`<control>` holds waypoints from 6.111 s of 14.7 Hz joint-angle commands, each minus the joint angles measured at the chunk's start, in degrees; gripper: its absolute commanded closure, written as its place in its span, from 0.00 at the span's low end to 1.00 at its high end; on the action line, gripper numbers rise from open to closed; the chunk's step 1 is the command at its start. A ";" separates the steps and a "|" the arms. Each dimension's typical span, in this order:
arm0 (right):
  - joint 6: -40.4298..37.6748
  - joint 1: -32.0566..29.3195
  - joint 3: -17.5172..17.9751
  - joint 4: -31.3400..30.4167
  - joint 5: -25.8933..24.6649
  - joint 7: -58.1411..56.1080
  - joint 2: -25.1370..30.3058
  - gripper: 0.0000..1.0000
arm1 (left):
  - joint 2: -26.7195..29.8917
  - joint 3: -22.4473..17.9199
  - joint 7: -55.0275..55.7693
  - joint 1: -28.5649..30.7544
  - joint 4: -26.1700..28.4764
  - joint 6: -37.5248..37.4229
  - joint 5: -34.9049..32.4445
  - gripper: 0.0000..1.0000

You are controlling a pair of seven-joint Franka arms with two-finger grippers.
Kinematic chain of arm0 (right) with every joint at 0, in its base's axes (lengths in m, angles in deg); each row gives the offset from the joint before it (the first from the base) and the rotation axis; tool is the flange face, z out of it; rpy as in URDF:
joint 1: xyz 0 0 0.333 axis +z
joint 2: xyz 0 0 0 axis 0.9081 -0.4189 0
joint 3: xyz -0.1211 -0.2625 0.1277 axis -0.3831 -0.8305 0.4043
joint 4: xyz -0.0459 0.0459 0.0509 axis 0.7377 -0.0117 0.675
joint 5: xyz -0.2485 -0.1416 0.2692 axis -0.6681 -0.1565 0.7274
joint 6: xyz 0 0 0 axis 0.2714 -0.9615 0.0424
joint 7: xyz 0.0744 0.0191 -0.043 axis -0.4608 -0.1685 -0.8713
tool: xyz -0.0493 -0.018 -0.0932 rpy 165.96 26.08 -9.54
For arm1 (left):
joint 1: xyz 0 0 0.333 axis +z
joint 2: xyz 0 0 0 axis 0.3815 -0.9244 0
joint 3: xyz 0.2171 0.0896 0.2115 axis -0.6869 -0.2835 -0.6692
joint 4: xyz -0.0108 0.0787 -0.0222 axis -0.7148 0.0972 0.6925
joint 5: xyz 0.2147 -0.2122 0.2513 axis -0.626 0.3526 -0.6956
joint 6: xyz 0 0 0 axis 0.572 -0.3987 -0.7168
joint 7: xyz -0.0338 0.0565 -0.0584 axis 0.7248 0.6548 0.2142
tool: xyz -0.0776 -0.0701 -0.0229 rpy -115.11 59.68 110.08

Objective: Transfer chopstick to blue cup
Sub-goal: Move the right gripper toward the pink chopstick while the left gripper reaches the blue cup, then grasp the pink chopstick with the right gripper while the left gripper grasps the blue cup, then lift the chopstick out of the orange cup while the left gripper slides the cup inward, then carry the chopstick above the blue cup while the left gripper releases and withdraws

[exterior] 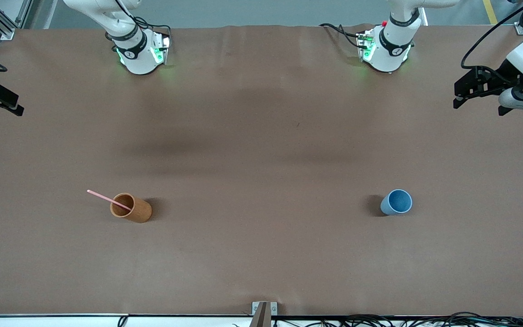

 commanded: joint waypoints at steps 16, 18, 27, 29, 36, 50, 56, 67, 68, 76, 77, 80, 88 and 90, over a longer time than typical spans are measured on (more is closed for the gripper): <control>14.20 -0.54 -0.59 -12.11 7.48 -2.34 -0.57 0.02 | -18.95 -5.15 -5.96 0.29 6.44 24.11 2.28 0.00; 23.06 -0.71 -0.68 -18.70 9.58 -2.34 -0.57 0.02 | -21.15 -4.98 -5.96 0.46 9.35 29.05 2.72 0.00; 39.54 -2.82 -0.68 -24.27 18.29 -5.15 -11.11 0.23 | -31.44 -4.80 -2.88 -0.24 11.29 41.28 7.55 0.00; 40.94 -3.26 -0.68 -24.27 21.34 -5.33 -12.60 0.39 | -32.32 -4.89 -2.79 -0.16 11.47 42.43 7.55 0.02; 45.26 -2.21 -0.68 -24.27 26.55 -5.77 -16.12 0.65 | -33.47 -4.80 -2.79 0.11 12.96 44.10 7.46 0.75; 44.99 -2.65 -0.59 -24.36 32.61 -5.77 -17.44 0.84 | -24.77 5.02 20.97 -1.56 12.17 41.47 -1.57 0.99; 44.47 -2.56 -0.59 -24.36 32.70 -5.33 -17.44 0.93 | -26.61 17.16 43.84 -2.52 11.65 41.64 -6.85 0.99; 17.42 0.68 -0.41 -6.20 20.62 6.68 -10.51 0.99 | -38.74 28.33 72.43 -5.87 7.25 42.60 -23.56 0.97; 13.91 2.69 -0.41 -2.68 17.79 9.84 -10.06 0.99 | -39.27 29.12 73.49 -5.87 7.25 43.57 -23.65 0.97; 11.23 21.58 -0.41 2.54 8.02 35.50 -7.95 0.99 | -39.45 29.65 74.02 -5.78 7.25 44.02 -24.79 0.00; 12.72 24.39 -0.33 2.54 7.14 38.58 -8.12 0.98 | -38.58 29.91 73.94 -5.69 7.34 43.75 -24.79 0.00; 18.08 33.10 -0.41 2.54 6.08 49.39 -8.47 0.98 | -33.32 29.74 69.83 -4.20 6.73 38.76 -24.53 0.00; 37.23 44.89 -0.41 2.80 3.36 58.74 -16.72 0.98 | -19.07 14.21 31.80 -0.68 6.28 29.88 -5.83 0.00; 40.58 47.79 -0.41 3.67 -1.28 58.74 -20.41 0.98 | -16.87 9.81 21.87 -0.60 6.20 27.50 -3.70 0.00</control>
